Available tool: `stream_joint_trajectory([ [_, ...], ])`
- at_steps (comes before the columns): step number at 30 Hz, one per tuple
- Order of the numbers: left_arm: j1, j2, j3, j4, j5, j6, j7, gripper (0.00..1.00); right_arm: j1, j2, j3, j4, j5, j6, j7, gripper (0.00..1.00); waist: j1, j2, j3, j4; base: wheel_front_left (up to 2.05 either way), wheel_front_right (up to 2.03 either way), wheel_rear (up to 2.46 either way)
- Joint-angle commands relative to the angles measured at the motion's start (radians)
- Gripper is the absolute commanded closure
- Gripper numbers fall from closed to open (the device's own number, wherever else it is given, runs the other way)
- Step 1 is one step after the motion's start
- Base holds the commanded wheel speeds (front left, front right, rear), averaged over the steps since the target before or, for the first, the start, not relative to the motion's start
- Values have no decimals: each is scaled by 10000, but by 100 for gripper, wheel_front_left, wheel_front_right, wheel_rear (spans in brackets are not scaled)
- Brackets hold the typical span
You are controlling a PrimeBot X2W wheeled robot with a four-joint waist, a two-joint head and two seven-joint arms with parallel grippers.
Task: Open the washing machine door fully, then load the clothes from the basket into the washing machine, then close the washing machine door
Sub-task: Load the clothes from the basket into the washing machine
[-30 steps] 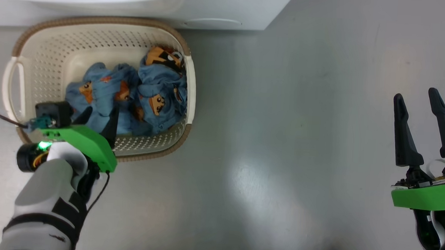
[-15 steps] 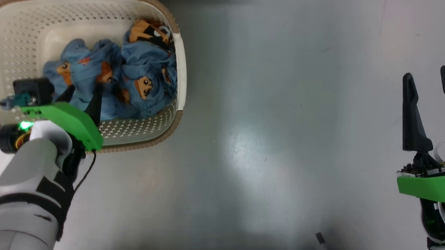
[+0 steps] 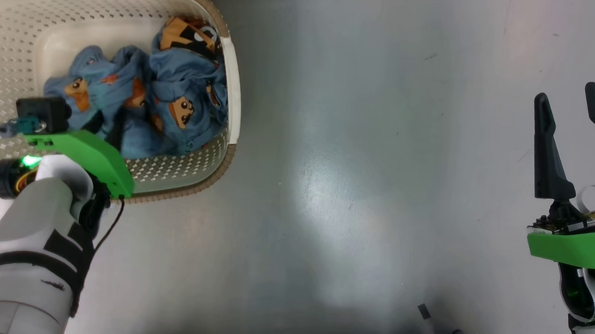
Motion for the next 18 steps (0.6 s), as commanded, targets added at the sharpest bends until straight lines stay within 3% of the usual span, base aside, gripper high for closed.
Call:
stream_joint_trajectory([
  [1, 148, 402, 100, 2, -86, -15, -5, 100, 209, -78, 176, -206, 124, 62, -48, 0, 0, -1, -54, 20, 0, 0, 0],
  [10, 527, 353, -49, -153, -533, -15, -152, 100, 300, -70, 200, 14, 109, 62, -48, 0, 0, -1, -918, 270, 0, 0, 0],
  [18, 1704, 627, 949, -1797, -399, 90, -167, 100, 698, -36, 266, 395, 63, 62, -48, 0, 0, -1, -2431, 560, 0, 0, 0],
])
